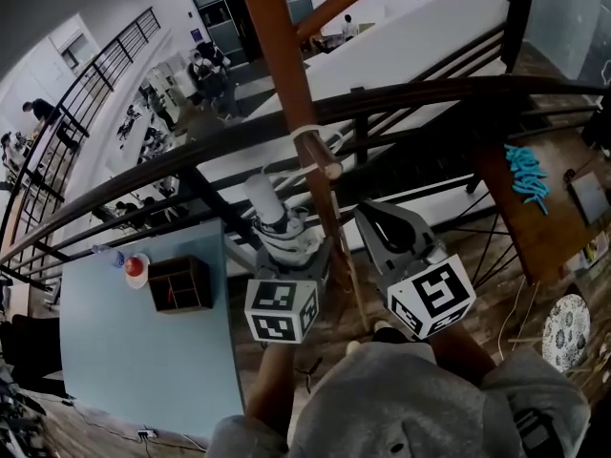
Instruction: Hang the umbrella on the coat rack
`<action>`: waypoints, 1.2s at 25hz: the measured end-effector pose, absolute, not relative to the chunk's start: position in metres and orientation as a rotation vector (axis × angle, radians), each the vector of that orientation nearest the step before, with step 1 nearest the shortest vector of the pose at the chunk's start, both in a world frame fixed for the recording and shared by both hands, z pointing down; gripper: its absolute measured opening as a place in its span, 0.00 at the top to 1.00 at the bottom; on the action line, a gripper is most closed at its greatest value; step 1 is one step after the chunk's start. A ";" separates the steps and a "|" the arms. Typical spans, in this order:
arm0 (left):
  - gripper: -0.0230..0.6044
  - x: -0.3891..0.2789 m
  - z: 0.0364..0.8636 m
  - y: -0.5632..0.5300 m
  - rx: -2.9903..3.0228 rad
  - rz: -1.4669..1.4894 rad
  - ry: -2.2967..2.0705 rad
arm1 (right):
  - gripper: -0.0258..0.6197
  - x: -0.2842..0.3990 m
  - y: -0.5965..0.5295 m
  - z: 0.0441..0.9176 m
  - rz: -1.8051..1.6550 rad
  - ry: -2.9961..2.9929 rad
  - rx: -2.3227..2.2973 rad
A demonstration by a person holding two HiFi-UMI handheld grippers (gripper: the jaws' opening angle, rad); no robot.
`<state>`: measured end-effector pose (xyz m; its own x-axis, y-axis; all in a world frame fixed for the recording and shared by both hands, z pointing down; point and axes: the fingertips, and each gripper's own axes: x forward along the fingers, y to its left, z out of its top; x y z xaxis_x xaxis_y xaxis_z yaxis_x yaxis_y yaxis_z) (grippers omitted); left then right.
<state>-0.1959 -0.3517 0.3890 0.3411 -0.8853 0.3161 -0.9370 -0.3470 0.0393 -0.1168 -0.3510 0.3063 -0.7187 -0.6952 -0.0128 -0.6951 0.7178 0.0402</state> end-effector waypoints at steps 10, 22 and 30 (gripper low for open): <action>0.51 -0.195 0.404 -0.354 2.373 0.356 -1.681 | 0.92 -0.115 -0.348 0.311 -0.058 -2.904 1.175; 0.51 -0.197 0.421 -0.354 2.367 0.388 -1.696 | 0.92 -0.115 -0.346 0.315 -0.053 -2.885 1.181; 0.51 -0.198 0.433 -0.356 2.368 0.400 -1.708 | 0.92 -0.116 -0.345 0.317 -0.066 -2.878 1.175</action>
<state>-0.1983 -0.3556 0.4325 0.2980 -0.8964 0.3280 -0.9489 -0.3156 -0.0006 -0.1161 -0.3450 0.3173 -0.7141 -0.6999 0.0140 -0.6985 0.7137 0.0513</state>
